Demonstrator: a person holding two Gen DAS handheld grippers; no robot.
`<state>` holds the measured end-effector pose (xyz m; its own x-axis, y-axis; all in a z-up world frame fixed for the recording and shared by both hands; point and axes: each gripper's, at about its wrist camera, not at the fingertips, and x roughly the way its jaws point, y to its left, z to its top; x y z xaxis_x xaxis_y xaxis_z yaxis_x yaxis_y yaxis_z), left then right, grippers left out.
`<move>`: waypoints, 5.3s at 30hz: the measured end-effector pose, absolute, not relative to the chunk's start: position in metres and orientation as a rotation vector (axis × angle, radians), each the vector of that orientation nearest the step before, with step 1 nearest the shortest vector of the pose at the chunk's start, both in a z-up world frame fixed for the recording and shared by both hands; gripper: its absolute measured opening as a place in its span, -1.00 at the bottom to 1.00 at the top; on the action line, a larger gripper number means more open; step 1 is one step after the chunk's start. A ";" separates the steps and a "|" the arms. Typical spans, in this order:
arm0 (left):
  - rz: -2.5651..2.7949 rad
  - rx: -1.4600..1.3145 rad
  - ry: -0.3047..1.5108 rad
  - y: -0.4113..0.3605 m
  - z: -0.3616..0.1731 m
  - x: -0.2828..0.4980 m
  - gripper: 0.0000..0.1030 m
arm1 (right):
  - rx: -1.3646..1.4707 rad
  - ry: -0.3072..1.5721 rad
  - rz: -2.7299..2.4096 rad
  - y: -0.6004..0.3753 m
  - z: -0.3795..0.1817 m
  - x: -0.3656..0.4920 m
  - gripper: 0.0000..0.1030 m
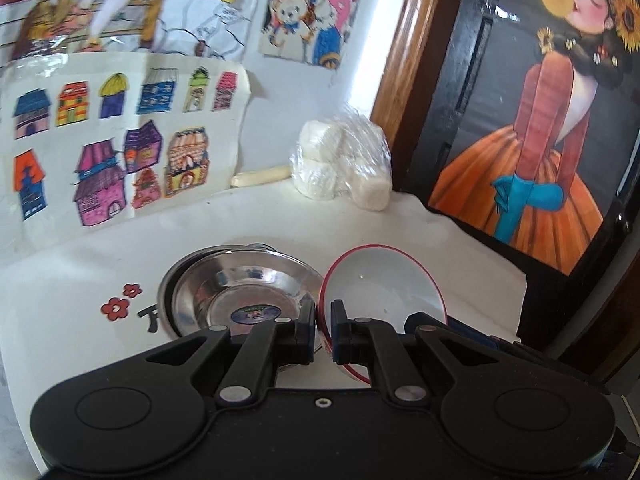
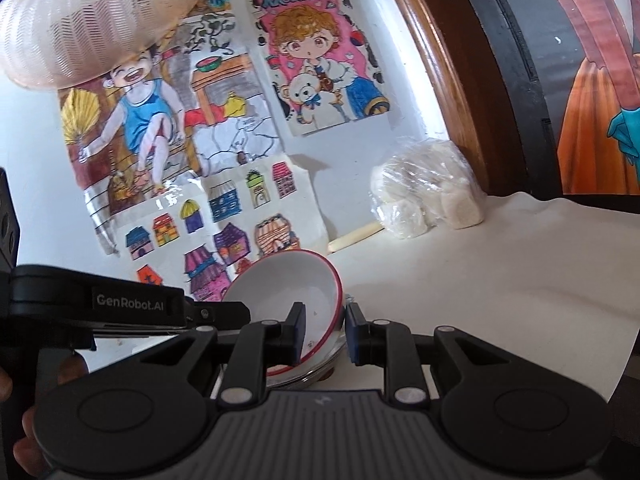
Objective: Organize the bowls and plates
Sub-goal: 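Lift the small white bowl with both grippers toward the bowl stack, then lower the small white bowl into the larger white bowl, then open both grippers to release the small white bowl, then move both grippers to the rim of the steel bowl holding the white bowls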
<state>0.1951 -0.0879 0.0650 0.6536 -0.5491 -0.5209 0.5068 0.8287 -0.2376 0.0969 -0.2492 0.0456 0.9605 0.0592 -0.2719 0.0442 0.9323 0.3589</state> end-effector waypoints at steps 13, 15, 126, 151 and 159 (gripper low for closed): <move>-0.562 -0.180 0.617 -0.047 0.049 0.170 -0.84 | 0.324 0.304 0.058 -0.222 0.040 0.081 -0.53; -0.555 -0.186 0.619 -0.042 0.047 0.168 -0.84 | 0.325 0.315 0.067 -0.218 0.037 0.080 -0.53; -0.445 -0.288 0.701 0.015 0.031 0.139 0.98 | 0.351 0.383 0.153 -0.210 0.026 0.032 0.84; -0.384 -0.255 1.115 0.028 0.021 0.202 0.98 | 0.338 0.798 0.206 -0.271 0.050 0.097 1.00; -0.412 -0.192 1.134 0.016 0.024 0.207 0.98 | 0.257 0.911 0.223 -0.257 0.052 0.111 1.00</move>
<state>0.2070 0.0164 0.0244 0.3581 -0.4129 -0.8375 0.2209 0.9089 -0.3537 0.1108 -0.2566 0.0517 0.5939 0.2976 -0.7475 -0.0818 0.9466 0.3119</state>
